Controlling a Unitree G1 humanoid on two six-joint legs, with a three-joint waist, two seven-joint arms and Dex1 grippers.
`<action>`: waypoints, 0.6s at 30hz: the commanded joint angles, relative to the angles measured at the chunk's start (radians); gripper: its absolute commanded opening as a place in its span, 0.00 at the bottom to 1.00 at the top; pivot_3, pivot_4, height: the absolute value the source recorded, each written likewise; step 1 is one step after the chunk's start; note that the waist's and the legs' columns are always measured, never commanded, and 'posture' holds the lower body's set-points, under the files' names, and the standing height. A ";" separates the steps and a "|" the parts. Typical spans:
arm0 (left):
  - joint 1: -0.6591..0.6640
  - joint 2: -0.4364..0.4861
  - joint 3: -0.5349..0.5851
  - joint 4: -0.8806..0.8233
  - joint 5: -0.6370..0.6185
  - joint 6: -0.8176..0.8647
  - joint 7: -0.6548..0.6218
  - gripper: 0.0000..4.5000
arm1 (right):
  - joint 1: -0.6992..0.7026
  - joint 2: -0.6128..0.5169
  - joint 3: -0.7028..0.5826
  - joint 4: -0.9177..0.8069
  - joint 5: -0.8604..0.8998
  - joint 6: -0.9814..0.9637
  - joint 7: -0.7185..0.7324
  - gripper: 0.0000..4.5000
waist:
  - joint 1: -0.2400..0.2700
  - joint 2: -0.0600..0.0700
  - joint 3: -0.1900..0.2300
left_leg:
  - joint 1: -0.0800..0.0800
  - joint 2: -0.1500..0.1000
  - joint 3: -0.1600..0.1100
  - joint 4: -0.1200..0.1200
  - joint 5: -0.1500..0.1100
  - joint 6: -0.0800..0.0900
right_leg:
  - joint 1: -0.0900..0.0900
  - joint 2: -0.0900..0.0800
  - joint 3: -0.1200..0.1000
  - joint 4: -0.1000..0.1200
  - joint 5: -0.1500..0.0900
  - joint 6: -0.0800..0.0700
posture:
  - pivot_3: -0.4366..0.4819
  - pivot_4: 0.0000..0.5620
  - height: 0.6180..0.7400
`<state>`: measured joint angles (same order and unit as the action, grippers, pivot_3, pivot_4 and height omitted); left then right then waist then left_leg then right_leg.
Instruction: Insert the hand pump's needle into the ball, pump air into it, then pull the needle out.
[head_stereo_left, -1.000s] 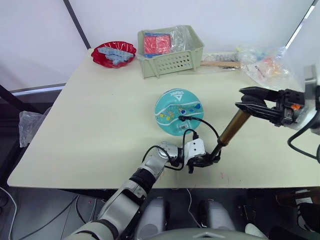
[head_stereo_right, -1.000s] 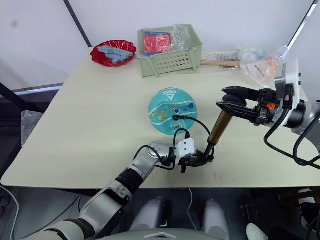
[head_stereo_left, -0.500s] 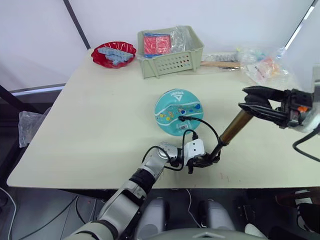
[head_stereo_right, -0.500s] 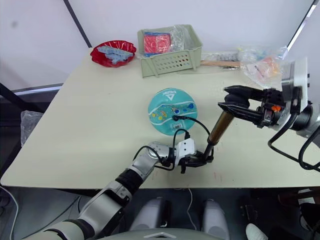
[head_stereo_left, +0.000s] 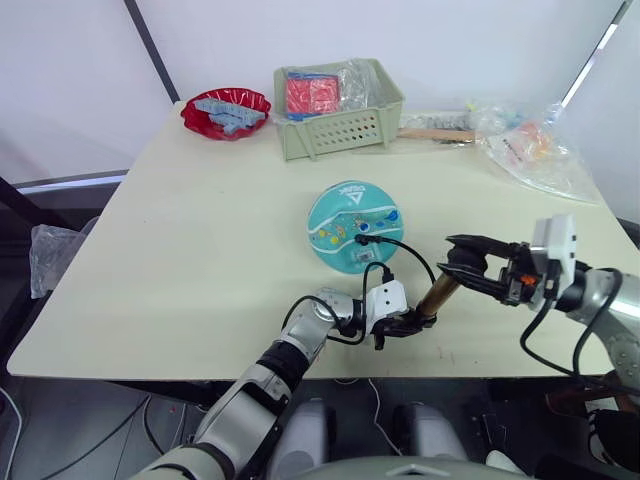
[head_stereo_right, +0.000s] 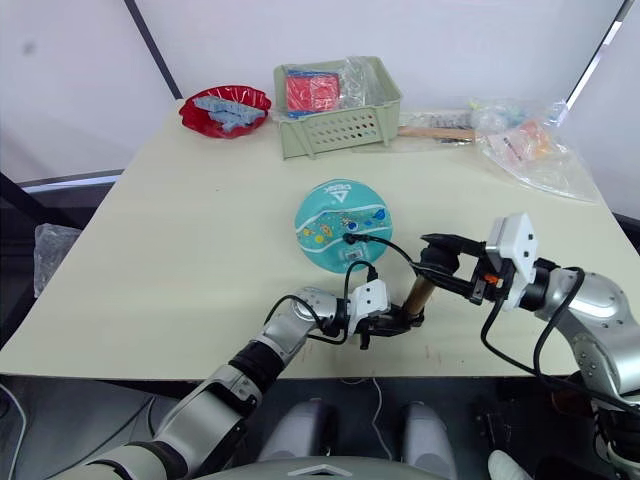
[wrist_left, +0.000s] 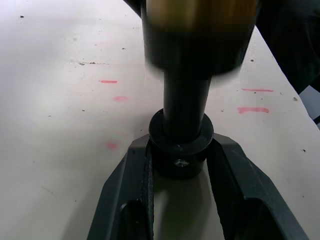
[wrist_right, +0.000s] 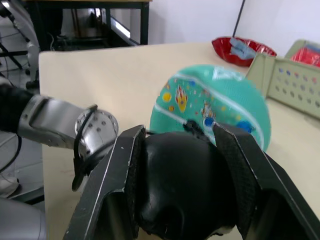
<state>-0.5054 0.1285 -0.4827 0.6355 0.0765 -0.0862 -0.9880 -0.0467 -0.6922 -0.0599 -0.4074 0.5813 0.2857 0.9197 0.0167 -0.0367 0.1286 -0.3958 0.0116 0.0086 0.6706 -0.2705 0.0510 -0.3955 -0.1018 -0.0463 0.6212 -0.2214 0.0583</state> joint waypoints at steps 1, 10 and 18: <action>0.039 0.037 -0.034 0.074 0.064 0.051 0.003 0.24 | 0.065 0.012 0.087 0.082 -0.093 -0.012 0.013 0.36 | 0.000 0.001 0.000 | 0.000 0.000 0.000 0.000 0.000 0.000 | 0.000 0.000 0.000 0.000 0.000 0.000 | 0.48 0.27 0.98; 0.027 0.036 -0.031 0.101 0.065 0.038 0.006 0.24 | -0.004 0.015 0.037 0.024 -0.026 0.024 0.004 0.36 | 0.000 0.004 0.000 | 0.000 0.000 0.000 0.000 0.000 0.000 | 0.000 0.000 0.000 0.000 0.000 0.000 | 0.48 0.27 0.98; 0.021 0.031 -0.030 0.114 0.067 0.030 0.006 0.24 | -0.134 -0.085 -0.108 -0.045 0.139 0.175 0.012 0.36 | 0.005 0.014 0.012 | -0.004 -0.001 0.000 0.000 0.000 0.000 | -0.001 -0.001 -0.001 -0.001 0.000 0.000 | 0.48 0.27 0.98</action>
<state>-0.5248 0.1205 -0.4833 0.6391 0.0754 -0.1015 -1.0009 -0.1472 -0.7509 -0.0917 -0.4000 0.6536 0.4365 0.9249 0.0214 -0.0231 0.1402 -0.3994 0.0100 0.0081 0.6707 -0.2705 0.0511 -0.3962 -0.1027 -0.0476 0.6202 -0.2211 0.0579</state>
